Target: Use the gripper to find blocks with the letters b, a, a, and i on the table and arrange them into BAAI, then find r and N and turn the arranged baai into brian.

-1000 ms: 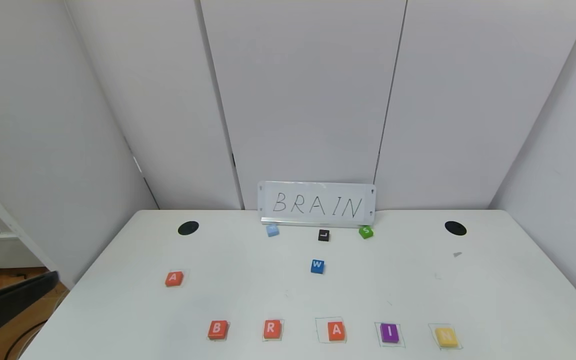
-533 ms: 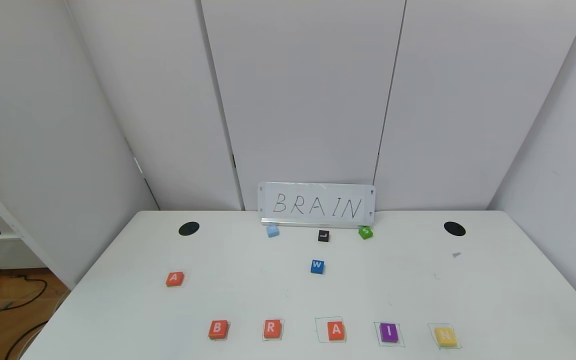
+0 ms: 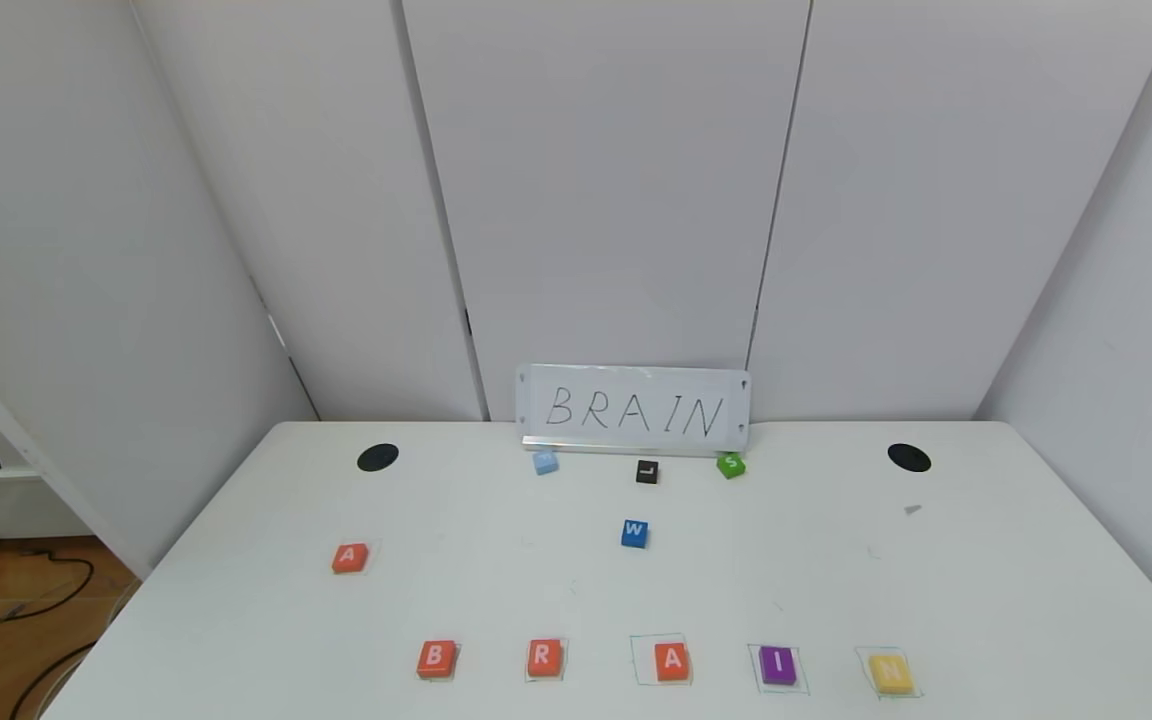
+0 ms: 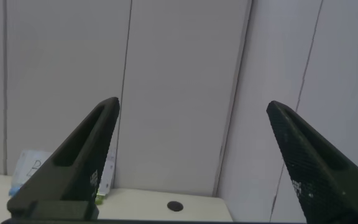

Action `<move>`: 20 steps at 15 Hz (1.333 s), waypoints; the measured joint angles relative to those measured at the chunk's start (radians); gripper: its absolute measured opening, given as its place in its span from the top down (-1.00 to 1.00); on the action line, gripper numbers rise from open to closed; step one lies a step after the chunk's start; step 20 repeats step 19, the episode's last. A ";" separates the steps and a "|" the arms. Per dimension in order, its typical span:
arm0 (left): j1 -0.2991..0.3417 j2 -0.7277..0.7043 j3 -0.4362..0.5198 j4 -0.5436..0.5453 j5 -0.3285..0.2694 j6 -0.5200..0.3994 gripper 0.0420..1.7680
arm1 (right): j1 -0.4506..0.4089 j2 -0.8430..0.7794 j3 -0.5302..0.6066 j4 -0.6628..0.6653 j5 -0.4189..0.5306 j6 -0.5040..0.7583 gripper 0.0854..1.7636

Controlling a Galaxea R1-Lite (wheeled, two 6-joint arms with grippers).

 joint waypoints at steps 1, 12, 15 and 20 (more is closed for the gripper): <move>0.000 -0.006 0.081 -0.100 0.003 0.003 -0.94 | 0.000 -0.003 0.080 -0.091 0.012 -0.007 -0.92; -0.001 -0.013 0.454 0.041 0.076 -0.053 -0.94 | 0.001 -0.006 0.349 0.275 0.010 0.107 -0.93; -0.001 -0.013 0.476 0.033 0.084 -0.036 -0.94 | 0.001 -0.006 0.349 0.275 0.008 0.111 -0.93; -0.001 -0.013 0.479 0.031 0.079 -0.039 -0.94 | 0.002 -0.006 0.349 0.276 0.008 0.110 -0.94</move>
